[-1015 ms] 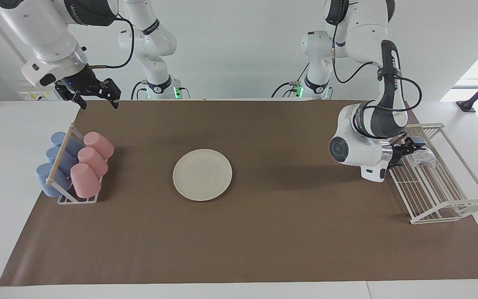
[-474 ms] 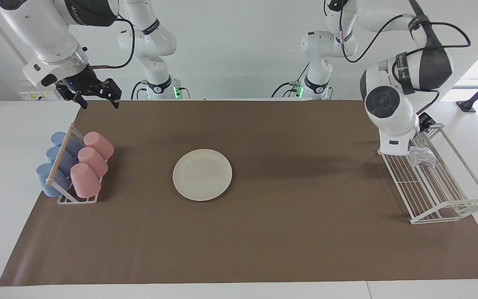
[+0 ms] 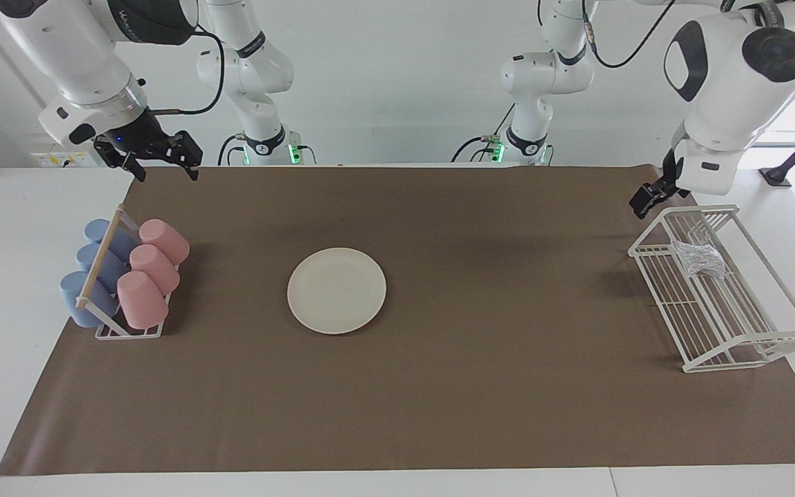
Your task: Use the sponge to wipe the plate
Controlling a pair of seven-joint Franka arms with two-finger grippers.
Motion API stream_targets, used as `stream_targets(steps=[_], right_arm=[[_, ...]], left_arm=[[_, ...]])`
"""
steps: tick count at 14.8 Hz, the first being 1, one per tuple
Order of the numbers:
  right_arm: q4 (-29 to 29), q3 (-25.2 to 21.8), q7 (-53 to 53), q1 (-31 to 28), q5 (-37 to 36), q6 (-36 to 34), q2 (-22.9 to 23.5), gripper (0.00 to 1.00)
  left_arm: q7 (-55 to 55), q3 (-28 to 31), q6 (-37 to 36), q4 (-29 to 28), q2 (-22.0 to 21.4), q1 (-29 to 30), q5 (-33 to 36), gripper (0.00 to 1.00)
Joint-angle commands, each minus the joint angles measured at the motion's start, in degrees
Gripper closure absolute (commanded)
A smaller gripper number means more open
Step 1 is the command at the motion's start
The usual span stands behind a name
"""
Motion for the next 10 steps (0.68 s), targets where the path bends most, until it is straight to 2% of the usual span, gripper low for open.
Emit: stream_targets(steps=[1,3,6,10], right_arm=[[-1.36,0.07,0.09,-0.22,1.15,-0.15,-1.29,0.0],[-1.44,0.07,0.09,-0.13,1.15,-0.15,-1.29,0.0],[-1.44,0.15,0.09,-0.14,1.15,-0.15,-1.29,0.0],[-1.44,0.07,0.18,-0.14,1.15,-0.15,-1.29,0.0]], left_arm=[[0.85,-0.55,0.39,-5.9,-5.75,-0.7,-3.0,0.0],[1.72,-0.38,0.39,-7.15,-8.05,-0.44,-7.91,0.0],[5.51,2.16,3.19,-5.58,-7.19,-0.26,-13.79,0.0],[5.42,2.26,-4.16,-0.39,-4.81,-2.37,-9.78,0.0]])
